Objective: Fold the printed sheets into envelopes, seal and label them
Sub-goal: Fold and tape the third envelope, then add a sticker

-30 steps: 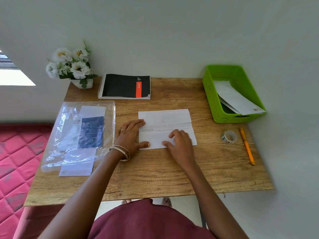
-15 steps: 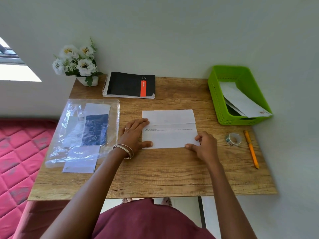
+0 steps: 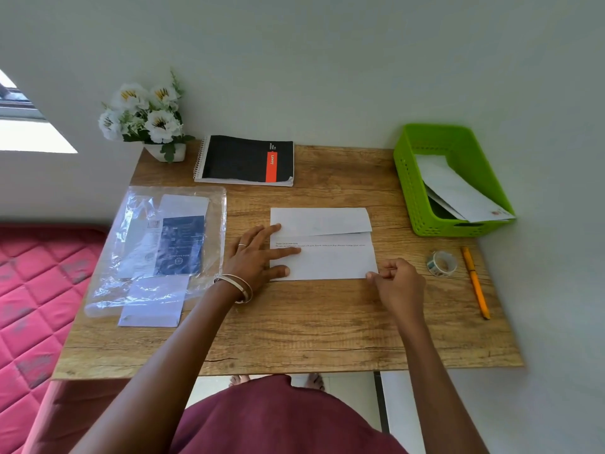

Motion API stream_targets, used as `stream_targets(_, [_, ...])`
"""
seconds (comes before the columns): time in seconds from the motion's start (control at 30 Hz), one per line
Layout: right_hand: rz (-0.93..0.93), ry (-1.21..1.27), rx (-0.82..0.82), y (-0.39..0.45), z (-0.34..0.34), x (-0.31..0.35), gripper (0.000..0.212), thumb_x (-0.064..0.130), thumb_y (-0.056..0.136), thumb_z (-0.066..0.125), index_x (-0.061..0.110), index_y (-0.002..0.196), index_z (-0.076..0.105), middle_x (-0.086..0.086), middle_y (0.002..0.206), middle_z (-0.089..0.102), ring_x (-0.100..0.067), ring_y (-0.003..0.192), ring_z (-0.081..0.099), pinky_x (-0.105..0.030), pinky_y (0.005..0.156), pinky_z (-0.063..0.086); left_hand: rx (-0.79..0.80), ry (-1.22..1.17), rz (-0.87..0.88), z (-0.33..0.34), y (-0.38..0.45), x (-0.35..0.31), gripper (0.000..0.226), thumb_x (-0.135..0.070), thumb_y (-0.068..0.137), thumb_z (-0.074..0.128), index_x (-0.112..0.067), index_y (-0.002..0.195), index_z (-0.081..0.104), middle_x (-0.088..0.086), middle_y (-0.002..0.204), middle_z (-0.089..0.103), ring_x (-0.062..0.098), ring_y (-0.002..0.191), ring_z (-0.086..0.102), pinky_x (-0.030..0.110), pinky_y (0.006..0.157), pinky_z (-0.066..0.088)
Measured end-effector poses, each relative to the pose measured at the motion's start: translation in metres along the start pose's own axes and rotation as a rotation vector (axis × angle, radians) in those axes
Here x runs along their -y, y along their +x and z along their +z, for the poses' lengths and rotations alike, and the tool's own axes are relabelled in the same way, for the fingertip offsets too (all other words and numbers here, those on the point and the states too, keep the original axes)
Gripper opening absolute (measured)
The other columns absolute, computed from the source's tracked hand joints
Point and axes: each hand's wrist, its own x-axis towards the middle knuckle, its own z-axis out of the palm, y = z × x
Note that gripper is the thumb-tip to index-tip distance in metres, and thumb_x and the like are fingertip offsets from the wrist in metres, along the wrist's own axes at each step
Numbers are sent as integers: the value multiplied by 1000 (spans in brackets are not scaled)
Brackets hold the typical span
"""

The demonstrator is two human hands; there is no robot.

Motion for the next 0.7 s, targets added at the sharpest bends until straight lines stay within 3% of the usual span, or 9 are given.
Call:
stream_targets(0.13, [277, 246, 50, 7, 1, 12, 25, 16, 71, 82, 6, 84, 64, -8, 83, 64, -20, 75, 60, -25, 58, 43, 12, -9, 1, -1, -1, 0, 44, -54, 86, 49, -63, 126, 32, -15, 155, 3, 22, 142, -6, 52, 113, 0])
stream_targets(0.3, [401, 435, 173, 11, -5, 24, 23, 17, 71, 82, 3, 75, 65, -2, 65, 59, -11, 53, 45, -25, 46, 32, 42, -18, -5, -4, -1, -1, 41, -56, 88, 45, -61, 127, 33, -15, 155, 1, 21, 142, -8, 51, 113, -2])
stream_targets(0.37, [398, 483, 205, 11, -5, 27, 18, 14, 72, 81, 8, 73, 63, -4, 74, 65, -11, 56, 50, -24, 45, 36, 64, -35, -10, -7, -1, -1, 45, -68, 82, 33, -62, 127, 33, -16, 155, 0, 21, 142, -9, 51, 112, -3])
stream_targets(0.47, [384, 709, 169, 12, -6, 30, 22, -1, 78, 73, 7, 89, 56, -15, 95, 68, -19, 69, 65, -24, 49, 52, 122, -46, 4, -9, -2, 2, 78, -92, 58, 17, -62, 129, 28, -16, 155, -6, 20, 141, -13, 53, 111, -5])
stream_targets(0.57, [373, 875, 124, 13, -9, 32, 33, -8, 82, 64, 8, 106, 47, -17, 94, 64, -24, 61, 67, -23, 46, 54, 149, -4, 68, -10, -3, 6, 87, -96, 50, 28, -65, 131, 17, -17, 153, -11, 21, 140, -17, 54, 109, -6])
stream_targets(0.63, [393, 921, 151, 13, -11, 33, 20, -7, 86, 57, 7, 98, 52, -17, 88, 63, -22, 53, 67, -21, 43, 51, 148, -18, 99, -10, -3, 7, 90, -93, 51, 39, -63, 133, 16, -17, 154, -7, 20, 140, -16, 54, 109, -4])
stream_targets(0.7, [420, 979, 210, 15, -14, 32, 10, -6, 89, 53, 0, 89, 59, -19, 82, 63, -20, 52, 67, -19, 44, 51, 95, -135, 64, -11, -4, 7, 75, -80, 62, 52, -59, 130, 26, -14, 154, 8, 19, 142, -4, 55, 111, 4])
